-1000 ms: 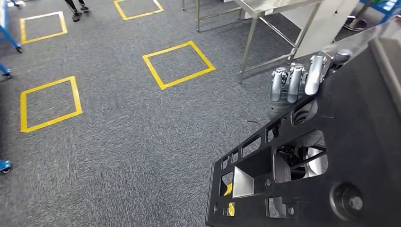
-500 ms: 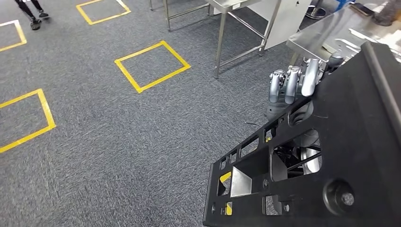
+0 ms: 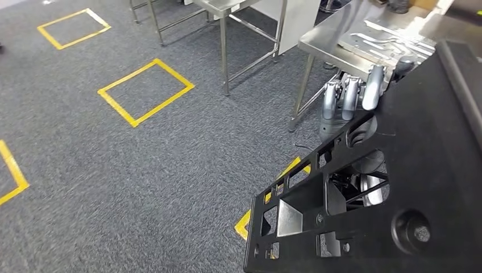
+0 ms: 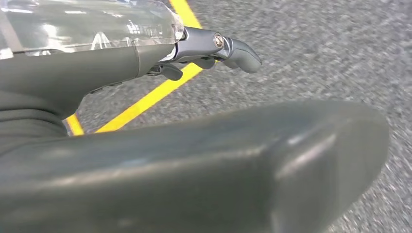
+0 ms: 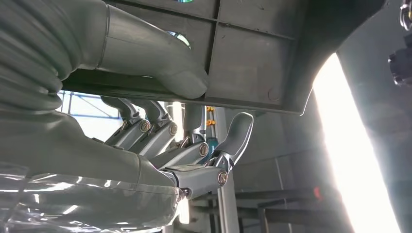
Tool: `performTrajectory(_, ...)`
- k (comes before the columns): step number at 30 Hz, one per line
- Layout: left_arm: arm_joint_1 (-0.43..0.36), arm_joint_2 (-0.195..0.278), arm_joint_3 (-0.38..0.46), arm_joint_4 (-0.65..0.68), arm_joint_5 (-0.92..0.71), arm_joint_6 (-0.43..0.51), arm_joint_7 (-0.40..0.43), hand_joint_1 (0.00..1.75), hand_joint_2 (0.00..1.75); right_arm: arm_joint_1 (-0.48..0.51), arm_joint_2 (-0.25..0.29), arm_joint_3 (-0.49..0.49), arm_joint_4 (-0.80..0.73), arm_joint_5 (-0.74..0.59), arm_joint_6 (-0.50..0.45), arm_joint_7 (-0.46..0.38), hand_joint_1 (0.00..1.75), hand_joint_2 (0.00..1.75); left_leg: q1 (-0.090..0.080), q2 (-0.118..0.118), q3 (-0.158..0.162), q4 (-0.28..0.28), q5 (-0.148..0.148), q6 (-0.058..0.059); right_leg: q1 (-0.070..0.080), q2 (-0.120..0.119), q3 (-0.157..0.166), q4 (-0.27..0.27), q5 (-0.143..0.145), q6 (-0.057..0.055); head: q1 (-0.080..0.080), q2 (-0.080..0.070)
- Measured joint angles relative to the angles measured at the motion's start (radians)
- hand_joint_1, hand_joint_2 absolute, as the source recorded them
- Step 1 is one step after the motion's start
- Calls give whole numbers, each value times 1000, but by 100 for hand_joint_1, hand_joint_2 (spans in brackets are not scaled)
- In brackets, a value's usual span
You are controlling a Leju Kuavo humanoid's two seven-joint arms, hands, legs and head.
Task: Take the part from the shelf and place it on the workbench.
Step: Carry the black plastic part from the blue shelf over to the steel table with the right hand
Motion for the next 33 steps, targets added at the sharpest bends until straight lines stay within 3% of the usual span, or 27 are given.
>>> performTrajectory(1,0,0,0,0,2,-1,0,0,0,-1,1,1,0,0,0,1,175,175,-1,-8,6,-14,-3,5,-1,10,-5,1,0,6,0,0)
performTrajectory(3,-2,0,2,0,8,-4,1,0,0,-3,2,2,1,0,0,4,175,175,-2,7,8,-20,0,18,-5,25,-11,-1,3,19,0,0)
performTrajectory(5,-6,-1,4,0,13,-8,3,0,0,-8,2,2,2,0,0,6,175,175,0,27,13,-30,5,31,-3,-8,-25,27,-15,29,0,0)
performTrajectory(7,-5,0,7,0,16,-12,4,0,0,-16,2,2,5,1,0,7,175,175,-2,50,16,-36,6,40,-2,-65,-77,131,-68,34,0,0)
performTrajectory(9,-2,1,11,0,17,-14,5,0,0,-18,3,2,10,3,0,9,175,175,-5,76,16,-36,4,43,-5,-88,-140,252,-112,38,0,0)
performTrajectory(10,-2,1,12,0,18,-14,6,0,0,-17,2,2,12,4,0,9,175,175,-5,88,16,-36,2,43,-6,-92,-153,274,-111,39,0,0)
performTrajectory(11,-2,1,12,0,18,-14,7,0,0,-17,2,2,14,4,0,9,175,175,-6,99,18,-36,1,43,-7,-95,-145,256,-92,39,0,0)
performTrajectory(12,-3,0,12,0,18,-14,8,0,0,-18,2,2,16,4,0,10,175,175,-6,110,20,-36,-1,41,-7,-103,-116,201,-60,37,0,0)
performTrajectory(14,-4,0,12,0,20,-15,9,0,0,-20,3,2,17,6,-1,10,175,175,-8,129,27,-35,-6,34,0,-142,-41,60,-6,27,0,0)
performTrajectory(16,-4,-1,13,0,25,-17,13,0,0,-23,3,3,18,9,-2,11,175,175,-11,145,33,-35,-12,24,10,-164,-7,-8,8,18,0,0)
performTrajectory(19,-8,-1,15,0,29,-19,27,0,0,-24,3,3,19,10,-6,11,175,175,-12,166,44,-37,-19,7,10,-132,-7,-15,10,5,0,0)
performTrajectory(21,-11,-3,16,0,30,-20,36,0,0,-26,6,4,20,10,-8,10,175,175,-9,131,29,7,-51,-2,3,-112,1,-25,16,-6,0,0)
performTrajectory(23,-9,-4,17,0,30,-19,42,0,0,-26,11,5,23,11,-10,10,175,175,-6,82,-28,128,-112,-6,1,-92,3,-27,17,-13,0,0)
performTrajectory(24,-6,-4,18,0,30,-18,44,0,0,-25,13,6,25,12,-12,10,175,175,-5,73,-62,194,-136,-8,2,-79,3,-26,16,-15,0,0)
performTrajectory(25,-4,-4,19,0,30,-17,46,0,0,-24,13,6,27,14,-16,11,175,175,-5,68,-87,237,-144,-9,3,-65,3,-25,15,-16,0,0)
performTrajectory(26,-2,-4,20,0,30,-17,47,0,0,-22,14,7,28,18,-19,12,175,175,-5,66,-96,244,-132,-9,4,-51,4,-23,14,-16,0,0)
performTrajectory(28,-2,-5,21,0,30,-16,49,0,0,-21,17,9,28,25,-23,14,175,175,-5,55,-60,145,-59,-6,4,-25,6,-19,11,-13,0,0)
performTrajectory(30,-1,-4,22,0,30,-13,51,0,0,-21,21,12,28,29,-25,15,175,175,-3,15,-7,19,-7,3,4,-2,5,-13,8,-6,0,0)
performTrajectory(32,-1,-4,24,0,30,-10,54,0,0,-19,24,17,28,32,-28,15,175,175,-5,-6,14,-28,-3,11,1,17,-2,-11,8,5,0,0)
performTrajectory(33,-2,-4,25,0,30,-8,55,0,0,-18,25,18,27,35,-29,15,175,175,-6,2,16,-32,-2,15,-1,27,-4,-12,9,11,0,0)
